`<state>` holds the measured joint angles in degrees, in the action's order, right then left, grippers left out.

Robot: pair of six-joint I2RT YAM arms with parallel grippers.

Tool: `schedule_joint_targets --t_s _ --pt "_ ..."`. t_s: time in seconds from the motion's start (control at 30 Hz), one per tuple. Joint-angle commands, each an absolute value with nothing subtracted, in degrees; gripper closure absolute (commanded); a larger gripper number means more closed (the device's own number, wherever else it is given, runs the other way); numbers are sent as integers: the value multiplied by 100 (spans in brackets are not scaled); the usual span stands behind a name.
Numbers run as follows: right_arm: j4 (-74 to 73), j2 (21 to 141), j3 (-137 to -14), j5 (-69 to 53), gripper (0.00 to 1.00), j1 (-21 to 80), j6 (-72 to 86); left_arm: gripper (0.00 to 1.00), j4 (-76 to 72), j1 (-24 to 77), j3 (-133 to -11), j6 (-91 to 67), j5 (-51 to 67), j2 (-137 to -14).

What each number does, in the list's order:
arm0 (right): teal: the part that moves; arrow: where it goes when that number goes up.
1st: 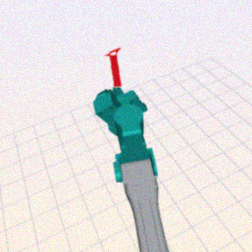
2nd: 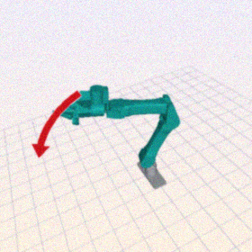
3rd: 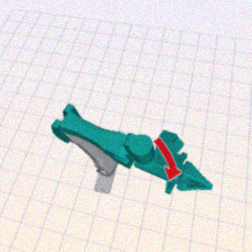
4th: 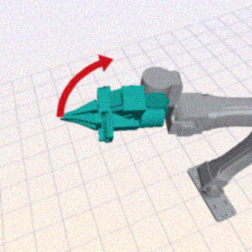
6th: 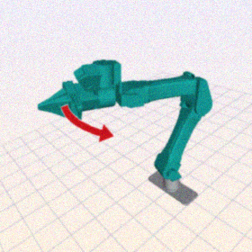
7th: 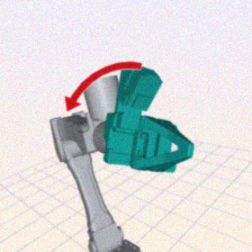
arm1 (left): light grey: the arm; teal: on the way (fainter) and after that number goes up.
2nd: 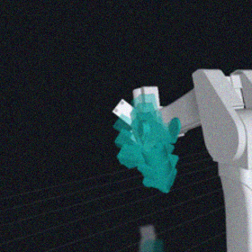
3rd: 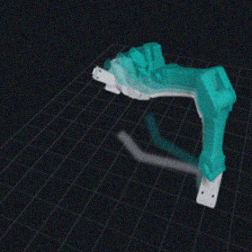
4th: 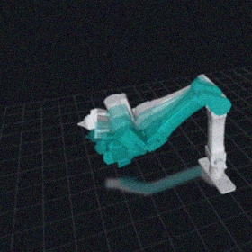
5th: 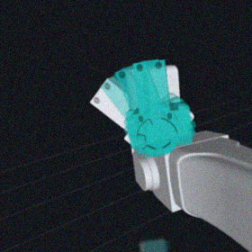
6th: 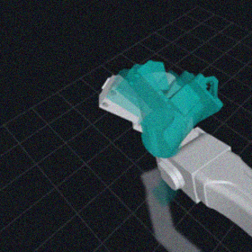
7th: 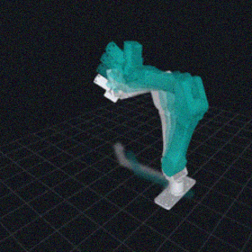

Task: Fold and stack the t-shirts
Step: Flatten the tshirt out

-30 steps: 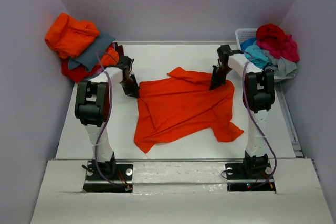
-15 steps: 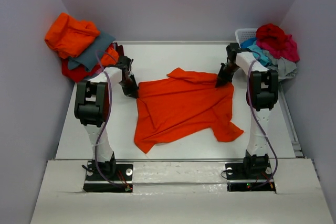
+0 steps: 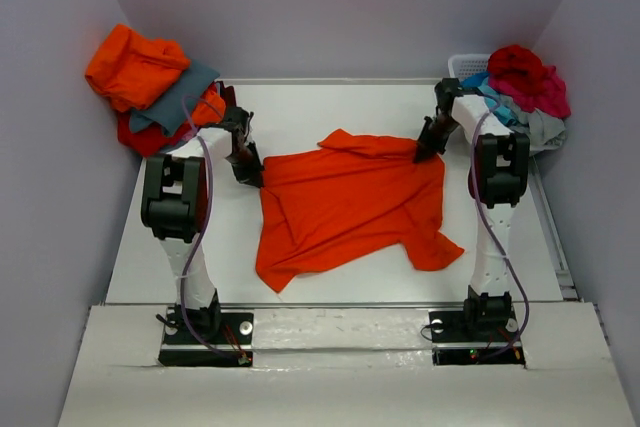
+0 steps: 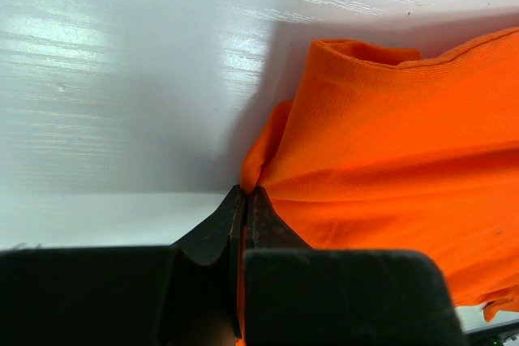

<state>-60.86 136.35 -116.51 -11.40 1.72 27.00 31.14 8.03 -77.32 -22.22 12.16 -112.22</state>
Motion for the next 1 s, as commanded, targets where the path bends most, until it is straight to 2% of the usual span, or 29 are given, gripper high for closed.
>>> schedule_joint_targets --t_s 0.0,0.07,0.1,0.2,0.27,0.37,0.47,0.5,0.57,0.6,0.63,0.97 --pt "-5977 13729 -11523 -642 93 -114 2566 94 3436 686 -7752 -1995 1002 -10837" --pt "-5950 13711 -11461 -650 93 -166 2566 91 3410 686 -7691 -1995 1028 -10793" --pt "-5941 13711 -11435 -659 93 -167 2566 86 3410 686 -7673 -1995 1046 -10776" --pt "-5950 13728 -11452 -668 93 -167 2549 84 3358 686 -7585 -1978 1116 -10731" --pt "-5941 13729 -11443 -677 93 -167 2549 77 3349 686 -7550 -1951 1177 -10740" --pt "-5933 13728 -11435 -694 93 -167 2549 77 3305 686 -7506 -1934 1248 -10732" --pt "-5933 13737 -11443 -729 93 -167 2540 66 3287 686 -7506 -1925 1309 -10758" --pt "-5924 13737 -11443 -738 93 -167 2540 68 3270 686 -7506 -1925 1310 -10758" --pt "-5924 13746 -11443 -738 93 -167 2531 80 3261 686 -7506 -1925 1336 -10775" --pt "-5924 13746 -11435 -730 93 -167 2531 90 3261 686 -7506 -1925 1336 -10784" --pt "-5924 13746 -11435 -721 93 -167 2523 94 3261 686 -7497 -1925 1327 -10802" --pt "-5915 13667 -11356 -703 93 -220 2514 94 3296 633 -7445 -2039 1081 -10767"
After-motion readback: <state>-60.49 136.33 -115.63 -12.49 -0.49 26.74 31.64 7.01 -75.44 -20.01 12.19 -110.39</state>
